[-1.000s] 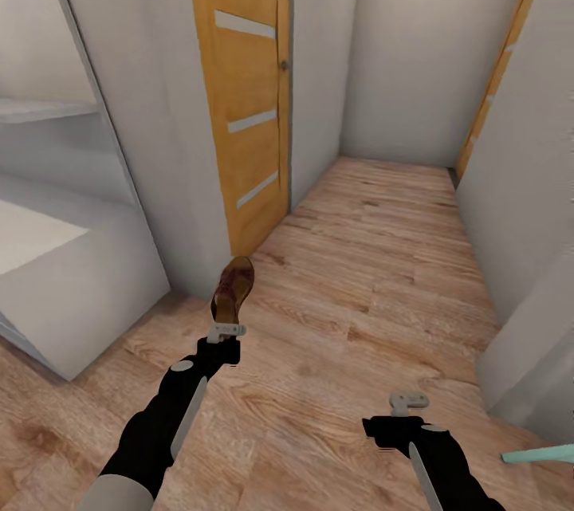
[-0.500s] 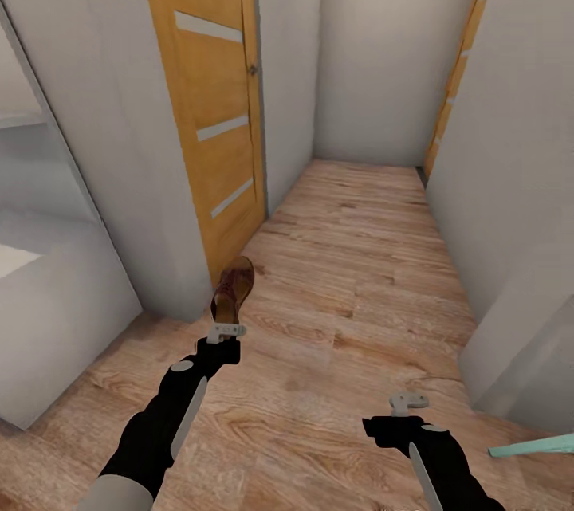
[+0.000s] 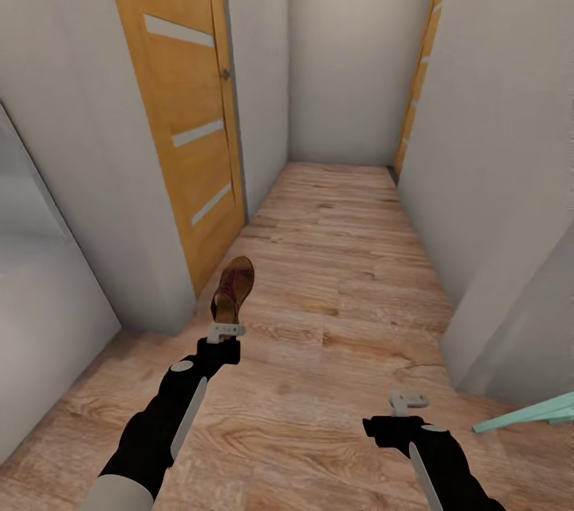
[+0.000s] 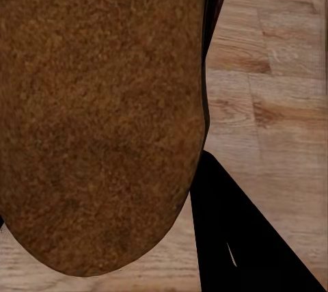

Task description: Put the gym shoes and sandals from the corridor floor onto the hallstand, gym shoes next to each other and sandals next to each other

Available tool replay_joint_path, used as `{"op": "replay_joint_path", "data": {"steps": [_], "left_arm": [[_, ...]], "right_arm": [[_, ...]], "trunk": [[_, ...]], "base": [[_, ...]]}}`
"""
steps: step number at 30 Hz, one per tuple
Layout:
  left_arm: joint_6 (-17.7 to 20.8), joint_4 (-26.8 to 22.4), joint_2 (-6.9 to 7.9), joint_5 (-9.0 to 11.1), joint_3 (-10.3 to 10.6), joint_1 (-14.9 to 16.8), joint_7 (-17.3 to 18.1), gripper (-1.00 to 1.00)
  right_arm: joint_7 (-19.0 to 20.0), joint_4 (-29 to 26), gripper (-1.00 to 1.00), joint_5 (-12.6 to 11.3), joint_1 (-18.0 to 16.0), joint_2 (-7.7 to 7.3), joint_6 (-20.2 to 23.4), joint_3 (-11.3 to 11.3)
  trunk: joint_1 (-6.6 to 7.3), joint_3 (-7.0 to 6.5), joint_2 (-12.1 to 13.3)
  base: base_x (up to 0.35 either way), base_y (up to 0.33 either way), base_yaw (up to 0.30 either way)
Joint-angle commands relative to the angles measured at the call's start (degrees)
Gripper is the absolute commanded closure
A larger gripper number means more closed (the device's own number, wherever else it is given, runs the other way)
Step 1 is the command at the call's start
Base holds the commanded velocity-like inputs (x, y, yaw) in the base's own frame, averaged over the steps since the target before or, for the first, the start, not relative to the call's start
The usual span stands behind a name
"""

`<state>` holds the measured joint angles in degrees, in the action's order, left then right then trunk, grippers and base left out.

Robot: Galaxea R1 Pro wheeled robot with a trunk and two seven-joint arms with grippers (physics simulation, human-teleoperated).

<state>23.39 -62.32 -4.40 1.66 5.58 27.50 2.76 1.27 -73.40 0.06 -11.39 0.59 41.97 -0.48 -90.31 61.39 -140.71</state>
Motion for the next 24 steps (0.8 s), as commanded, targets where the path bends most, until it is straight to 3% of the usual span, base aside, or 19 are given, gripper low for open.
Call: {"op": "replay_joint_path", "data": {"steps": [1,24], "left_arm": [[0.34,-0.08,0.0,0.0,-0.04,0.01,0.23,1.0],[0.34,-0.08,0.0,-0.02,-0.04,0.01,0.23,1.0]], "right_arm": [[0.13,-0.08,-1.0,0.03,-0.03,0.03,0.31,-0.05],[0.13,-0.08,-1.0,0.03,-0.03,0.03,0.31,-0.05]], "trunk": [[0.01,0.0,-0.02],[0.01,-1.05,-0.02]], "base": [[0.0,0.306,-0.227],[0.0,0.306,-0.227]]}}
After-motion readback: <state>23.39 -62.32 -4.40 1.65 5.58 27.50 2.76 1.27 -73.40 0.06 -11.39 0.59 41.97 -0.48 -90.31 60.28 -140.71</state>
